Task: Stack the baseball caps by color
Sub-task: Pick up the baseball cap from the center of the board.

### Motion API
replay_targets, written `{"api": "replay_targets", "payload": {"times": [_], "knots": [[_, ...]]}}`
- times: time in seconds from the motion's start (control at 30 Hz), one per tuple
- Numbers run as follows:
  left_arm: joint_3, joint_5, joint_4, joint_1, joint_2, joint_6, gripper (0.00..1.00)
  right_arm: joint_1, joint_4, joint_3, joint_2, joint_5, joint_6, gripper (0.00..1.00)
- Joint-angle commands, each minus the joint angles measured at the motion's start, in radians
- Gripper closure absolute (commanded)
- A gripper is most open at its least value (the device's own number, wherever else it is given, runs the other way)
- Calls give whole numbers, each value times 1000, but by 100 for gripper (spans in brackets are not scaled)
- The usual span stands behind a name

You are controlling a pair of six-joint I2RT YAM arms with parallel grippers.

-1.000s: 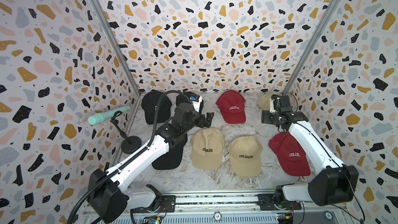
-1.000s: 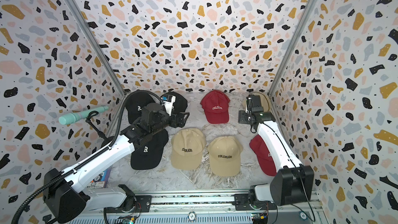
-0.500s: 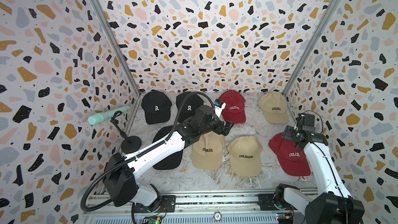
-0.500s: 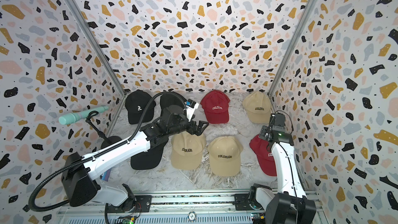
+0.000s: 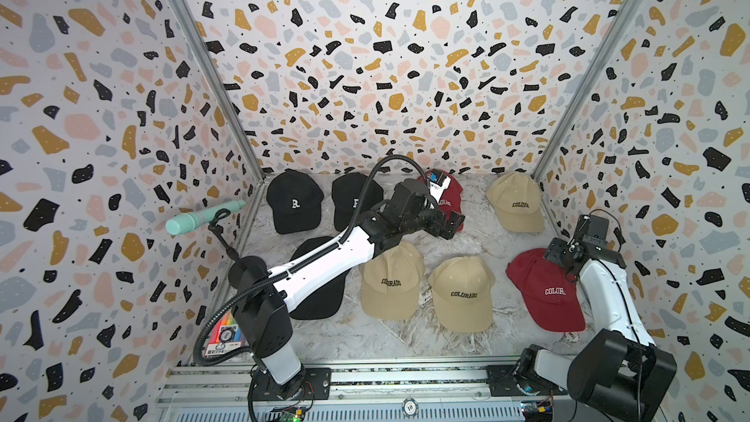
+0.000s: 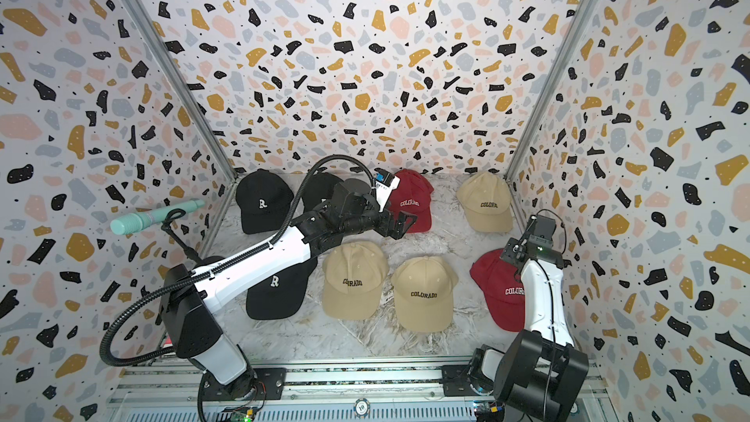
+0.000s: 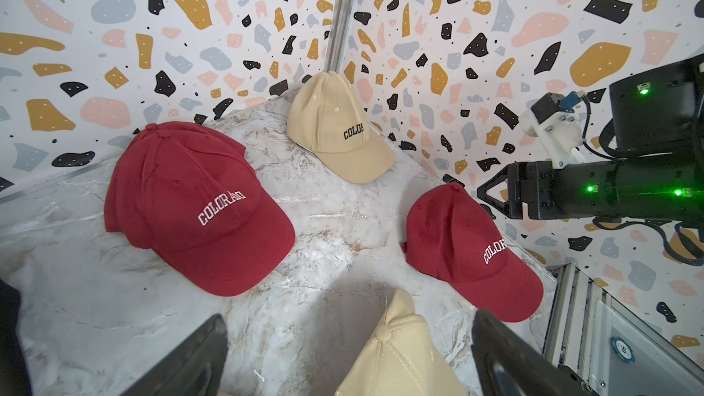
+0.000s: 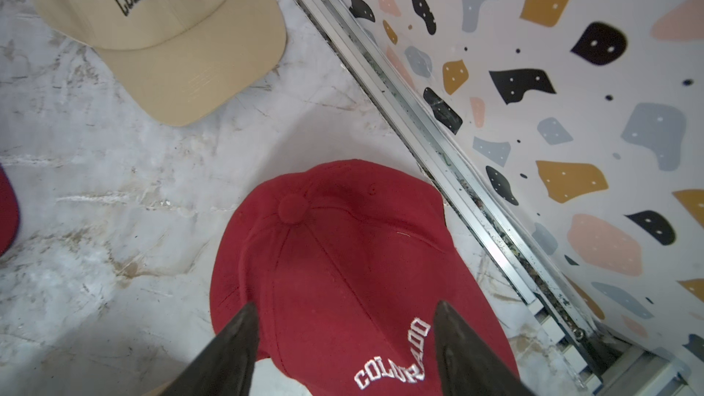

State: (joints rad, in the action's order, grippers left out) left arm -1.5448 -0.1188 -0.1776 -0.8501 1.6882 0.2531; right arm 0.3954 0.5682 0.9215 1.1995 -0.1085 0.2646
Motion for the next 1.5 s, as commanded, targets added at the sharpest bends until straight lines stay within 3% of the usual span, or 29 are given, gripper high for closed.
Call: {"api": "replay_targets", "payload": {"times": [0.0,0.47,0.57,0.87,0.97,1.17,1.47], "knots": [[-40,-10,-20,-3,14,-17,0,23,-7,-25,4,19,38,27],[-77,5,-60,-3,52,-54,0,64,-127,-157,28,213,38,29],[-77,5,-68,-4,53,-60,0,63,-138,-175,12,235,36,37],[-46,25,-58,-3,24,-84,0,64,-125,-157,27,276,21,84],[-23,36,-44,-4,4,-86,0,64,-107,-141,34,288,15,94],[27,57,-17,-3,-31,-86,0,62,-89,-121,7,319,19,100],[94,108,15,-3,-85,-105,0,54,-31,-32,-10,344,22,100]]}}
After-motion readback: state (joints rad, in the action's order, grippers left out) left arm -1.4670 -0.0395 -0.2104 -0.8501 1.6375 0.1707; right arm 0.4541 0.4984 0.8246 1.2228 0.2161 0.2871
